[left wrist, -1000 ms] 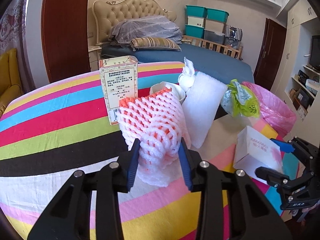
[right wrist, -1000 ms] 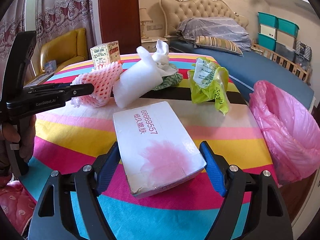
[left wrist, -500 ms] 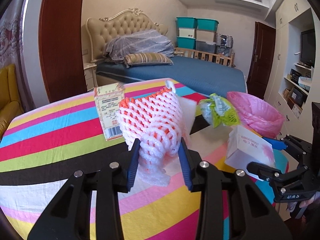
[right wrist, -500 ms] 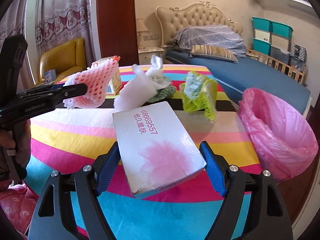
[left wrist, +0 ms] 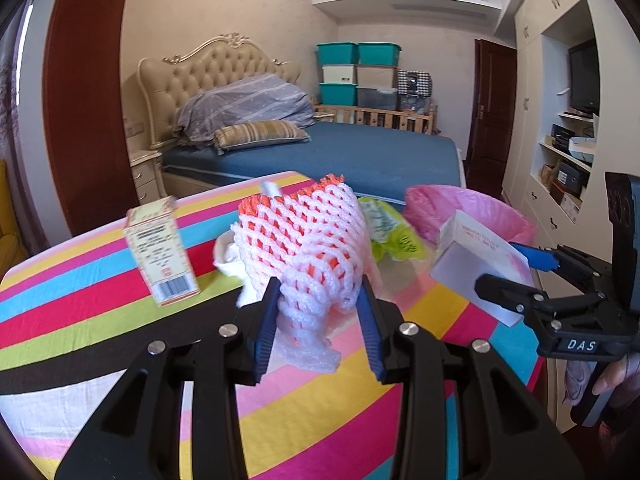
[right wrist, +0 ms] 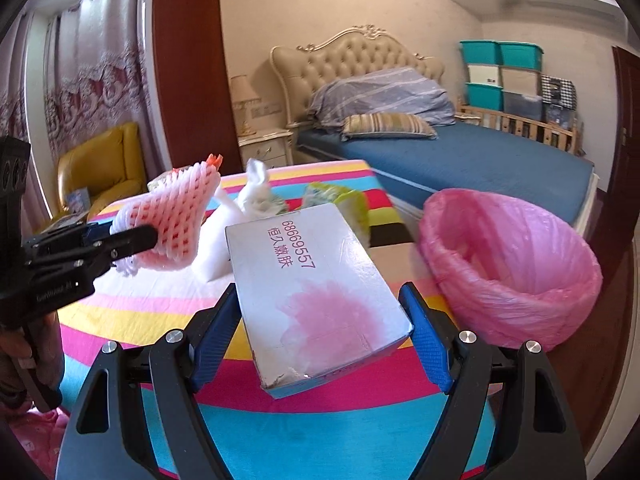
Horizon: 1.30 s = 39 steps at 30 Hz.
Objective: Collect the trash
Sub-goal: 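Carry the foam net and tissue box over the pink wastebasket, then open both grippers to drop the net and tissue box into the basket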
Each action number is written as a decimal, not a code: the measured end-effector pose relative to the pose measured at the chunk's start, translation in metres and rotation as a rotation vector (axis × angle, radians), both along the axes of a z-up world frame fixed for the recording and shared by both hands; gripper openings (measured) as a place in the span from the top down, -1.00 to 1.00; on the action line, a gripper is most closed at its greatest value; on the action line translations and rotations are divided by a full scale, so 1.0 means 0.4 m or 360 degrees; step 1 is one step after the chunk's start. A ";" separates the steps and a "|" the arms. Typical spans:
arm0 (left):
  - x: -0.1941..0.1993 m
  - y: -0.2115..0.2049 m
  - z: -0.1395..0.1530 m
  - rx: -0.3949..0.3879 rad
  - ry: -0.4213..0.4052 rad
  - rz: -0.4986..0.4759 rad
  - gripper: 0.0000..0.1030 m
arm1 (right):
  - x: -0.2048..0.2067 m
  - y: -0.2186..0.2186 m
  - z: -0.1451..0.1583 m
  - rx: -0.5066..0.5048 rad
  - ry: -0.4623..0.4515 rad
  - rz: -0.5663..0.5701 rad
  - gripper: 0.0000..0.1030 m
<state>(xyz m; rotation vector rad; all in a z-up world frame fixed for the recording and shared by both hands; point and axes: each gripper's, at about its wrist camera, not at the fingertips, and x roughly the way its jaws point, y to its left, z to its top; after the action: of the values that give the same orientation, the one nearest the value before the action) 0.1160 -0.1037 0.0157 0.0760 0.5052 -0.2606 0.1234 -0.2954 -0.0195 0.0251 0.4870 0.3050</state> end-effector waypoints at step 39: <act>0.370 -0.526 -0.017 -0.0031 0.0173 -0.0565 0.19 | 0.223 -0.509 0.039 -0.0020 -0.0068 -0.0653 -0.47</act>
<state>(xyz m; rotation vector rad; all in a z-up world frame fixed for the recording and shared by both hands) 0.2638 -0.3141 0.0088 0.1336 0.5961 -0.6195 0.2126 -0.4990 -0.0040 0.1045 0.4302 -0.0998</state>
